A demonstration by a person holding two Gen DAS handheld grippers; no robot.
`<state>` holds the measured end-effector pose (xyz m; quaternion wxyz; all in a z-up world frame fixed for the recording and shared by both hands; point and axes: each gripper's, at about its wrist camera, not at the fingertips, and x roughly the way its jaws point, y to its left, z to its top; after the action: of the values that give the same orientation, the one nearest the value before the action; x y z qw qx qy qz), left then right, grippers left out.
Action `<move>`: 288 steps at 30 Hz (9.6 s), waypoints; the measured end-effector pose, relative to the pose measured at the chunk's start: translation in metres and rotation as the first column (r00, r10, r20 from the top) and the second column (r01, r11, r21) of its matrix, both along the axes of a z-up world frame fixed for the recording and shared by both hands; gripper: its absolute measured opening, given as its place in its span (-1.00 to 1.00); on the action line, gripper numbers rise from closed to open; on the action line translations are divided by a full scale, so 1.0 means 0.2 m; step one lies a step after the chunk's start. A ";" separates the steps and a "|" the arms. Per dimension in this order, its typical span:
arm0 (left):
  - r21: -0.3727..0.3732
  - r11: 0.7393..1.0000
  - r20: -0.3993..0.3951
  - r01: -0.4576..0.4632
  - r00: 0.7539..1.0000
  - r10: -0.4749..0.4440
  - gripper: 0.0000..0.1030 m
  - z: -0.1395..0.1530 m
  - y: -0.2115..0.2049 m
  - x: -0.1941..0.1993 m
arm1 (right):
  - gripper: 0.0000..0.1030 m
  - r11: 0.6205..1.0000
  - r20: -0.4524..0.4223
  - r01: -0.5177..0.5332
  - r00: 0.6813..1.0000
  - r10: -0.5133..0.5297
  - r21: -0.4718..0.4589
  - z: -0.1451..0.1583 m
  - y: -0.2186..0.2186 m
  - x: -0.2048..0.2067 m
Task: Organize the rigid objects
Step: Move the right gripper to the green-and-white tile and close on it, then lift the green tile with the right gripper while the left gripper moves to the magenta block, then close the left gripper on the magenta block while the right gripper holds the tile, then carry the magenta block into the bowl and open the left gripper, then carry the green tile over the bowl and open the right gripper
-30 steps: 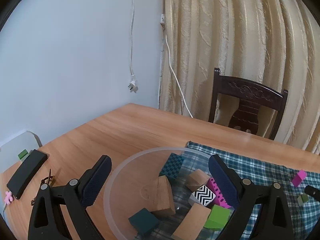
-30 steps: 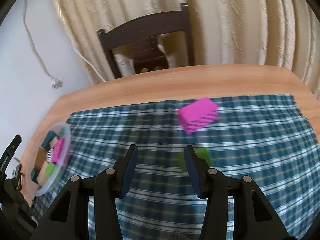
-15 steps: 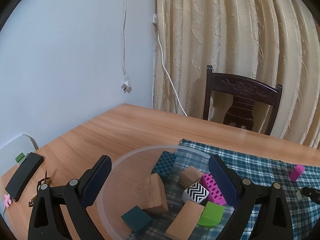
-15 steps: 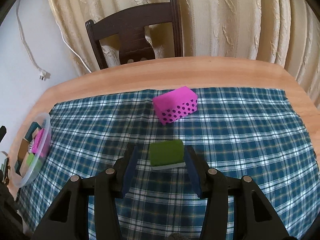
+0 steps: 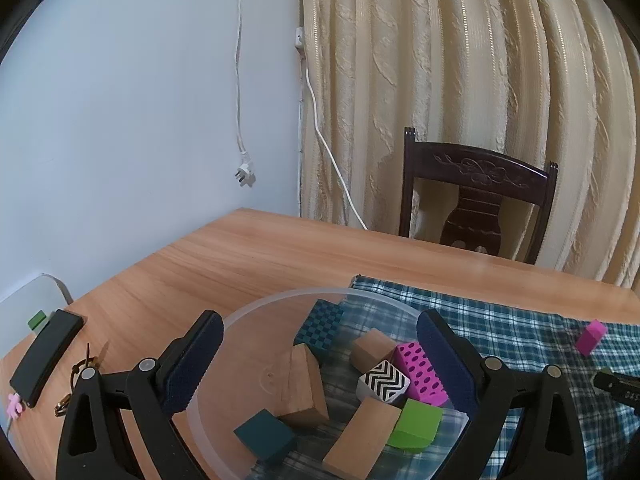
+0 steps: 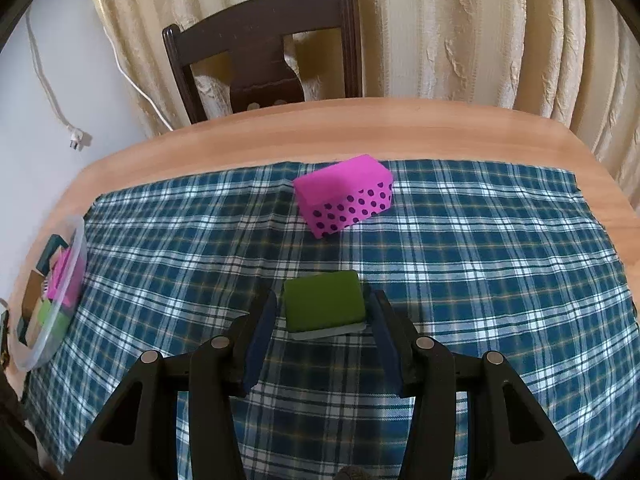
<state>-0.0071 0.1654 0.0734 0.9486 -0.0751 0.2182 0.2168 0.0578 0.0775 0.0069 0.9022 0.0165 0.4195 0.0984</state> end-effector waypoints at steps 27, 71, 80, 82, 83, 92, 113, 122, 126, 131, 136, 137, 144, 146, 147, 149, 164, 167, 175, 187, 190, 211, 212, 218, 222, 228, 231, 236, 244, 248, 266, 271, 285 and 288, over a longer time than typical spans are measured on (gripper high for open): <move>0.055 0.998 -0.025 0.039 0.999 -0.038 0.93 -0.02 -0.10 0.02 | -0.21 0.996 0.030 0.062 0.998 -0.064 0.059 0.08 -0.16 -0.04; 0.013 0.747 -0.308 0.665 0.713 -0.629 0.89 -0.15 -1.33 0.80 | -0.15 0.996 0.010 0.065 0.998 -0.066 0.057 0.01 -0.48 -0.07; -0.045 0.731 -0.373 0.680 0.668 -0.644 0.26 -0.24 -1.39 0.92 | -0.16 0.996 0.010 0.061 0.998 -0.061 0.060 0.01 -0.48 -0.07; -0.061 0.722 -0.385 0.689 0.651 -0.654 0.01 -0.26 -1.41 0.92 | -0.16 0.996 0.010 0.061 0.998 -0.062 0.060 0.01 -0.48 -0.07; -0.056 0.721 -0.392 0.691 0.649 -0.652 -0.01 -0.27 -1.41 0.92 | -0.17 0.996 0.011 0.061 0.998 -0.062 0.061 0.01 -0.48 -0.07; -0.057 0.722 -0.340 0.690 0.666 -0.664 -0.27 -0.22 -1.37 0.85 | -0.17 0.996 0.009 0.062 0.998 -0.062 0.063 0.01 -0.48 -0.07; -0.109 0.761 -0.347 0.639 0.693 -0.632 0.09 -0.24 -1.28 0.76 | -0.16 0.996 0.004 0.059 0.998 -0.060 0.068 0.01 -0.48 -0.07; -0.107 0.768 -0.382 0.632 0.687 -0.618 0.12 -0.27 -1.31 0.81 | -0.16 0.997 0.008 0.055 0.998 -0.055 0.054 0.01 -0.46 -0.08; -0.099 0.754 -0.388 0.650 0.672 -0.630 -0.30 -0.28 -1.33 0.80 | -0.16 0.997 0.008 0.054 0.998 -0.055 0.056 0.01 -0.47 -0.08; -0.083 0.755 -0.369 0.650 0.684 -0.629 -0.36 -0.26 -1.33 0.77 | -0.16 0.997 0.009 0.051 0.999 -0.052 0.054 0.01 -0.45 -0.08; -0.067 0.759 -0.338 0.648 0.701 -0.628 -0.36 -0.21 -1.30 0.71 | -0.17 0.997 0.007 0.051 0.999 -0.051 0.062 0.01 -0.45 -0.08; -0.061 0.760 -0.331 0.647 0.705 -0.627 -0.36 -0.19 -1.30 0.69 | -0.17 0.997 0.007 0.050 0.999 -0.050 0.064 0.01 -0.44 -0.08; -0.038 0.777 -0.277 0.628 0.741 -0.612 -0.36 -0.10 -1.19 0.57 | -0.17 0.996 0.011 0.052 0.999 -0.053 0.070 0.02 -0.45 -0.09; -0.040 0.790 -0.262 0.612 0.756 -0.599 -0.36 -0.08 -1.13 0.53 | -0.17 0.996 0.015 0.055 0.998 -0.056 0.074 0.02 -0.44 -0.09; -0.044 0.796 -0.253 0.603 0.764 -0.593 -0.36 -0.07 -1.10 0.52 | -0.17 0.996 0.015 0.056 0.998 -0.057 0.075 0.02 -0.43 -0.09; -0.043 0.810 -0.243 0.585 0.780 -0.577 -0.36 -0.06 -1.06 0.49 | -0.17 0.996 0.014 0.055 0.998 -0.056 0.075 0.02 -0.44 -0.09; -0.001 0.913 -0.154 0.407 0.902 -0.403 -0.36 0.01 -0.66 0.30 | -0.17 0.995 0.019 0.061 0.998 -0.063 0.079 0.03 -0.46 -0.10; 0.002 0.929 -0.141 0.370 0.920 -0.366 -0.36 0.01 -0.58 0.27 | -0.17 0.995 0.021 0.061 0.998 -0.063 0.078 0.03 -0.46 -0.11; -0.008 0.964 -0.123 0.266 0.956 -0.265 -0.36 0.00 -0.37 0.23 | -0.17 0.994 0.014 0.071 0.997 -0.072 0.087 0.03 -0.45 -0.10; -0.021 0.988 -0.107 0.151 0.982 -0.152 -0.36 -0.01 -0.11 0.16 | -0.17 0.993 0.012 0.072 0.997 -0.074 0.091 0.03 -0.46 -0.10; -0.027 0.992 -0.102 0.126 0.987 -0.128 -0.36 -0.02 -0.04 0.14 | -0.17 0.993 0.011 0.071 0.997 -0.073 0.092 0.03 -0.46 -0.09; -0.096 0.995 -0.112 0.036 0.993 -0.046 -0.30 -0.08 0.21 0.11 | -0.17 0.993 0.010 0.073 0.997 -0.075 0.097 0.02 -0.48 -0.09; -0.105 0.994 -0.109 0.033 0.993 -0.045 -0.14 -0.08 0.22 0.11 | -0.17 0.993 0.010 0.073 0.997 -0.075 0.097 0.02 -0.48 -0.10; -0.116 0.993 -0.076 0.004 0.997 -0.013 0.25 -0.07 0.26 0.07 | -0.17 0.992 0.010 0.074 0.997 -0.075 0.098 0.02 -0.48 -0.10; -0.106 0.994 -0.067 -0.024 0.998 0.017 0.25 -0.06 0.27 0.06 | -0.17 0.992 0.011 0.074 0.997 -0.075 0.100 0.02 -0.48 -0.10; -0.079 0.994 -0.031 -0.073 0.997 0.071 0.51 -0.03 0.28 0.02 | -0.17 0.993 0.026 0.077 0.997 -0.079 0.090 0.03 -0.49 -0.11; -0.072 0.993 -0.012 -0.091 0.996 0.091 0.52 -0.02 0.29 0.00 | -0.17 0.993 0.035 0.071 0.997 -0.074 0.095 0.04 -0.47 -0.12; -0.071 0.992 0.002 -0.104 0.995 0.104 0.53 -0.01 0.30 -0.02 | -0.17 0.993 0.053 0.053 0.997 -0.059 0.110 0.07 -0.38 -0.16; -0.075 0.990 0.019 -0.118 0.993 0.119 0.67 0.01 0.30 -0.05 | -0.17 0.989 0.053 -0.014 0.999 0.006 0.149 0.10 -0.13 -0.20; -0.094 0.988 0.023 -0.123 0.992 0.126 0.69 0.01 0.32 -0.05 | -0.17 0.985 0.067 -0.093 0.994 0.084 0.147 0.13 0.10 -0.21; -0.134 0.982 0.022 -0.130 0.991 0.134 0.70 0.01 0.34 -0.07 | -0.17 0.886 0.103 -0.447 0.894 0.437 0.122 0.26 1.01 -0.30; -0.148 0.978 0.021 -0.145 0.988 0.150 0.70 0.01 0.35 -0.08 | -0.17 0.857 0.103 -0.503 0.864 0.493 0.115 0.27 1.17 -0.32; -0.183 0.969 0.024 -0.165 0.985 0.172 0.70 0.01 0.38 -0.09 | -0.16 0.831 0.090 -0.543 0.840 0.536 0.118 0.26 1.37 -0.28; -0.186 0.967 0.026 -0.171 0.983 0.179 0.70 0.01 0.39 -0.09 | -0.16 0.828 0.100 -0.545 0.838 0.536 0.131 0.27 1.37 -0.28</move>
<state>-0.0254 0.2432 0.0762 0.9191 -0.1856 0.2096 0.2772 0.0028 0.3524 0.0604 0.8454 -0.0362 0.3712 0.3824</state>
